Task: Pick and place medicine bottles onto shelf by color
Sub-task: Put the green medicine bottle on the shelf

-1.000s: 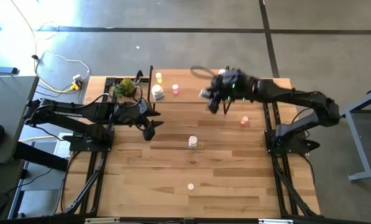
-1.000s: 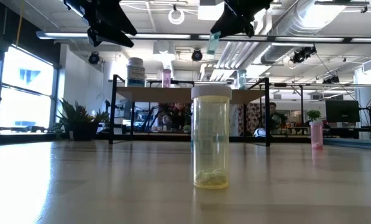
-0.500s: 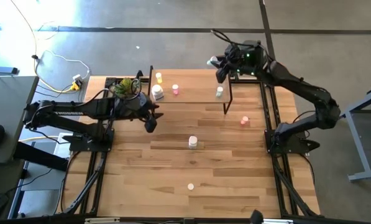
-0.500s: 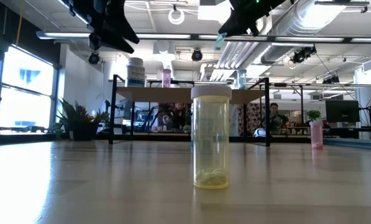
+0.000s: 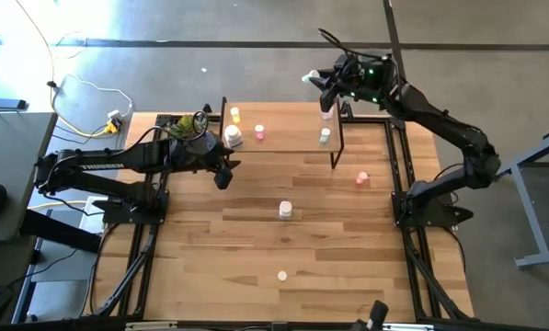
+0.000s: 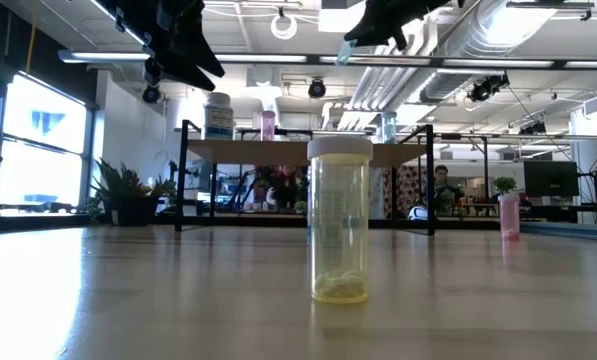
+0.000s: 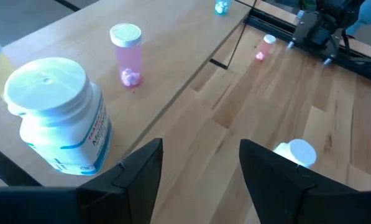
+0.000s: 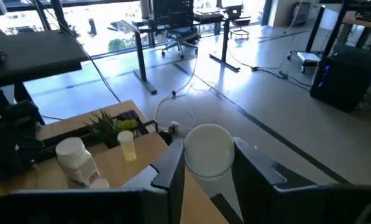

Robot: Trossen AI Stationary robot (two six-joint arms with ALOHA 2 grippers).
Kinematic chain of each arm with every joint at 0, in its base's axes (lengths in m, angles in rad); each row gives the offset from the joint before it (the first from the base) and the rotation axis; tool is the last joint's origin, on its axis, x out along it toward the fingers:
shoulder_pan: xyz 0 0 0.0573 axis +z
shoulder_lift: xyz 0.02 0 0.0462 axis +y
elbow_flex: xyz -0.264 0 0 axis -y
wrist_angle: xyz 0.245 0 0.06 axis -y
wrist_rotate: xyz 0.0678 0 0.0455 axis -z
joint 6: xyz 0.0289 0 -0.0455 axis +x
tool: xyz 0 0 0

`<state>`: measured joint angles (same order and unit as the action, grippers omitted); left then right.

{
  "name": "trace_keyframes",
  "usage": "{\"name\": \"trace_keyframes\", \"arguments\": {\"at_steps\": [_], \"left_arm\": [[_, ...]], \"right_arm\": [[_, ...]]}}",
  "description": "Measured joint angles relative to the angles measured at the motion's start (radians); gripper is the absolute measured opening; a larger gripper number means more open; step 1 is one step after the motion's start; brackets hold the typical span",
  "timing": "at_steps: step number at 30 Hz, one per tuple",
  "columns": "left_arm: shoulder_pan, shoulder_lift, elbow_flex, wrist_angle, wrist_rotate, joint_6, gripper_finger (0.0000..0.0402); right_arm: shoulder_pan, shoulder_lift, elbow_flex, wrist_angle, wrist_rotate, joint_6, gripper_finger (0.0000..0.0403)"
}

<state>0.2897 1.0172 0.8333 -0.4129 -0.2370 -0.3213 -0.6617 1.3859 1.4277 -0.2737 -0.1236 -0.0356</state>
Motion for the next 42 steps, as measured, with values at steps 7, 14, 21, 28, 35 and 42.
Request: {"name": "trace_keyframes", "arguments": {"at_steps": [7, 14, 21, 28, 35, 42], "left_arm": [[0.0, 0.0, 0.0, -0.002, 0.001, 0.0, 0.0202], [0.0, 0.0, 0.0, -0.009, 0.002, 0.0, 0.0202], [0.0, 0.0, 0.0, -0.008, 0.002, 0.0, 0.0202], [0.0, 0.0, 0.0, -0.008, 0.01, -0.008, 0.0202], [-0.001, 0.0, 0.0, -0.008, 0.018, -0.008, 0.0202], [-0.001, 0.0, 0.0, -0.008, 0.018, -0.008, 0.0202]], "right_arm": [[0.0, 0.11, 0.125, -0.167, -0.012, -0.026, 0.0094], [0.0, 0.178, 0.129, -0.241, -0.068, -0.026, 0.0094], [0.0, 0.259, 0.129, -0.323, -0.087, -0.051, 0.0094], [0.0, 0.33, 0.129, -0.352, -0.104, -0.058, 0.0094], [0.0, 0.353, 0.129, -0.402, -0.112, -0.078, 0.0094], [0.0, 0.354, 0.129, -0.4, -0.111, -0.078, 0.0095]]}}
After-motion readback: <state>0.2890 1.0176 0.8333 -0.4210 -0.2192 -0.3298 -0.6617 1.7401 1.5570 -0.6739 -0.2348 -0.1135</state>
